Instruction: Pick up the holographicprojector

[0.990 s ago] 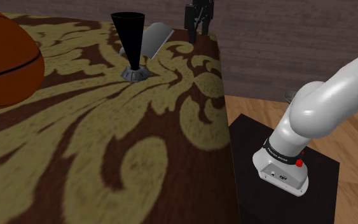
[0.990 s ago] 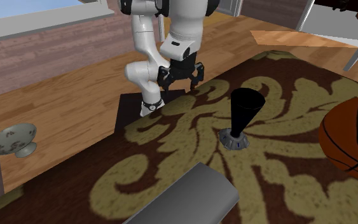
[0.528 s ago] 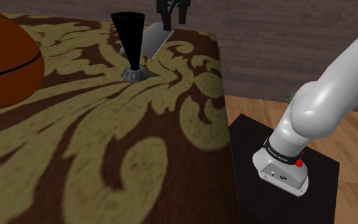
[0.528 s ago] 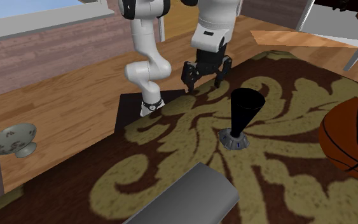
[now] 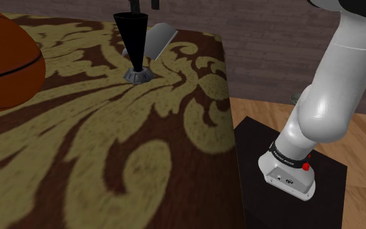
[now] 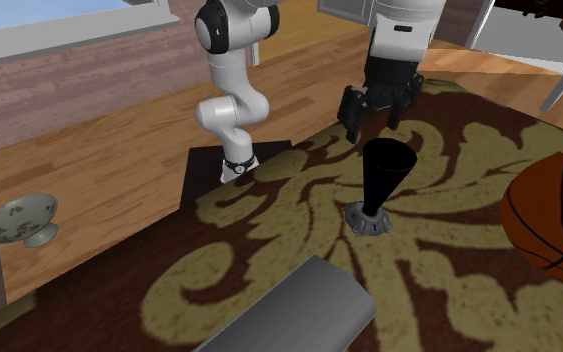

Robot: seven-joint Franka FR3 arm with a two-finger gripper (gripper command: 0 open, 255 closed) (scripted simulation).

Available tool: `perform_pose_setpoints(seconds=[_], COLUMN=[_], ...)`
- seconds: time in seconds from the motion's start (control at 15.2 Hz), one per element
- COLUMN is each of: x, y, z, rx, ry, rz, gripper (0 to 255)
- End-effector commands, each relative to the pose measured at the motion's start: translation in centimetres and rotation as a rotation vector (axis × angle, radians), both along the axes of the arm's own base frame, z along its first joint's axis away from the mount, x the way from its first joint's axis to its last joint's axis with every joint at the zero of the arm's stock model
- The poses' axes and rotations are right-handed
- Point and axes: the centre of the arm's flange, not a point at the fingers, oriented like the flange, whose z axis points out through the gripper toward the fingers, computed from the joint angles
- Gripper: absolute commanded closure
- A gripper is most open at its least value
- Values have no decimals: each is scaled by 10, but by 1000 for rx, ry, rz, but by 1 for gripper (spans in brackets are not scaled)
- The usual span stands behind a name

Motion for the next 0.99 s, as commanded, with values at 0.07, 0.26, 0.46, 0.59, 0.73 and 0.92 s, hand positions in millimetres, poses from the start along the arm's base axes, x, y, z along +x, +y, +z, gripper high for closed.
perform_pose_setpoints(seconds=[0.07,0.26,0.46,0.59,0.73,0.92], x=[8,8,8,8,8,8], y=[8,8,8,8,8,8], z=[-4,-20,-34,-34,-34,-35], rx=[6,6,6,6,6,6], ry=[-1,-1,-1,-1,-1,-1], rz=[5,5,5,5,5,5], gripper=[0,0,0,255,255,255])
